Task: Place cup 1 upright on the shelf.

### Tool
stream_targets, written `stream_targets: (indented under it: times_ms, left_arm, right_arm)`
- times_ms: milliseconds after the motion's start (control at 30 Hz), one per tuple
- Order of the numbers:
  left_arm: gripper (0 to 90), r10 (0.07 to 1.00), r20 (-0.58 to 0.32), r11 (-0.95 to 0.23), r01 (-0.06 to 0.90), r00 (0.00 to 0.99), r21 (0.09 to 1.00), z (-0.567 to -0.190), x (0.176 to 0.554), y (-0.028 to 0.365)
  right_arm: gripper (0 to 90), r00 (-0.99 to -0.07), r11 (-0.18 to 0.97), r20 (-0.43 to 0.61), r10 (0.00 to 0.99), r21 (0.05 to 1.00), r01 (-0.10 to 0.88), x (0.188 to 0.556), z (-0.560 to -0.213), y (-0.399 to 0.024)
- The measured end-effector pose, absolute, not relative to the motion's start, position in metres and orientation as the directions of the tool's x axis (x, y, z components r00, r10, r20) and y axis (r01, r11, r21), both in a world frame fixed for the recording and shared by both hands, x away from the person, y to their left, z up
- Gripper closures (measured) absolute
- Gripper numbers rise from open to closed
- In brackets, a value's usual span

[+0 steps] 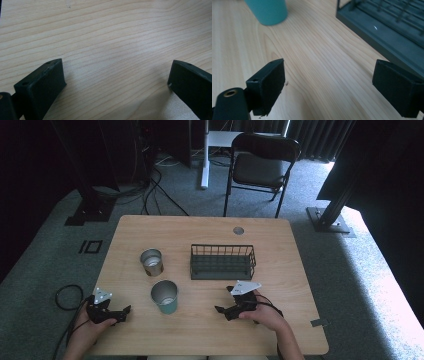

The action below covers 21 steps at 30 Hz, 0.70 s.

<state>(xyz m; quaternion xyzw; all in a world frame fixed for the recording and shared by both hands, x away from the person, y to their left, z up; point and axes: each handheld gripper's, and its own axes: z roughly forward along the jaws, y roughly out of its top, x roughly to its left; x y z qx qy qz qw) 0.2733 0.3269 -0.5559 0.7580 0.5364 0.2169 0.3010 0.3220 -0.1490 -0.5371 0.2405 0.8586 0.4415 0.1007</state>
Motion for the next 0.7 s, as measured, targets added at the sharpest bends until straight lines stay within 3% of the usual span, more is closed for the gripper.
stream_targets:
  times_ms: [700]
  left_arm:
    - [1.5,0.944,0.006,-0.243,0.683,0.330,0.689,-0.556,0.273,0.327]
  right_arm:
    - [10.7,-0.911,0.431,0.092,0.403,0.859,0.278,0.317,-0.525,-0.100]
